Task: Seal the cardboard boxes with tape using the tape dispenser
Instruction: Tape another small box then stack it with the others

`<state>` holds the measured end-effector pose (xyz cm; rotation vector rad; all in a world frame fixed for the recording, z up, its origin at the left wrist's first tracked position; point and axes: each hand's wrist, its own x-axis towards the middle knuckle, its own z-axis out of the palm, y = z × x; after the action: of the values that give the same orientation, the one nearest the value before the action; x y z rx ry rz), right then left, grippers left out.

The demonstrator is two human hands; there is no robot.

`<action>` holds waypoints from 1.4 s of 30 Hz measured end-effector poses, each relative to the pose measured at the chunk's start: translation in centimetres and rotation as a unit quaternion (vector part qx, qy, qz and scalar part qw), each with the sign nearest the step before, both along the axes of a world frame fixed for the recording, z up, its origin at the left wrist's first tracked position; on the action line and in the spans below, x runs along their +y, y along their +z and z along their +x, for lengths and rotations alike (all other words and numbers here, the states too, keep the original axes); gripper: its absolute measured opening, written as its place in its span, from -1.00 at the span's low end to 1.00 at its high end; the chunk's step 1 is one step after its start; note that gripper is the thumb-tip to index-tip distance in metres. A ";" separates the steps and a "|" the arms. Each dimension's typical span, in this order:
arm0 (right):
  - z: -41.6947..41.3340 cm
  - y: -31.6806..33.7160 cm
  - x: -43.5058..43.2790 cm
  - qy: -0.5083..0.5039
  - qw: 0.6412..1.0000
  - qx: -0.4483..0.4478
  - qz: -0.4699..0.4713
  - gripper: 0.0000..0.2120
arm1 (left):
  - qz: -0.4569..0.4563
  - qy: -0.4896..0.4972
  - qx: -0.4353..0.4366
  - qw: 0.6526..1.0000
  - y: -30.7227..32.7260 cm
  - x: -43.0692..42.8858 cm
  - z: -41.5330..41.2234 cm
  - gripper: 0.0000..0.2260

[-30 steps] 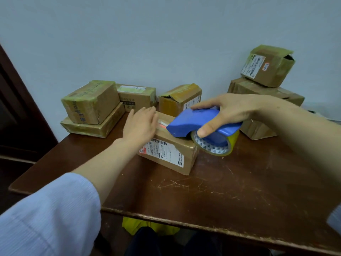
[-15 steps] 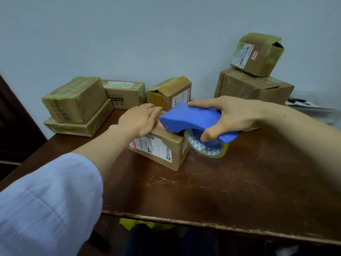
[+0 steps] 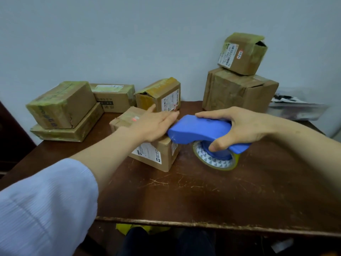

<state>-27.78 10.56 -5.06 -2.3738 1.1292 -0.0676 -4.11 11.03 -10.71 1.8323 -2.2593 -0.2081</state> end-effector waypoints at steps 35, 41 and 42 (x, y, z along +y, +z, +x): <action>8.0 0.2 -0.3 0.023 0.958 0.285 0.005 -0.46 | 0.055 -0.034 -0.061 0.996 -0.5 -0.6 0.0 -0.40; 4.0 2.2 -1.7 -0.090 0.944 0.296 -0.113 -0.08 | 0.043 -0.012 -0.034 0.998 -0.4 -0.7 -0.3 -0.43; 3.7 1.4 -2.0 -0.103 0.939 0.292 -0.149 -0.08 | 0.045 -0.006 -0.032 0.998 -0.4 -0.6 -0.4 -0.43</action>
<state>-24.07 8.57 -3.64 -2.6096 1.7479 0.4568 -4.54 10.48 -11.12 1.8961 -2.3405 -0.2595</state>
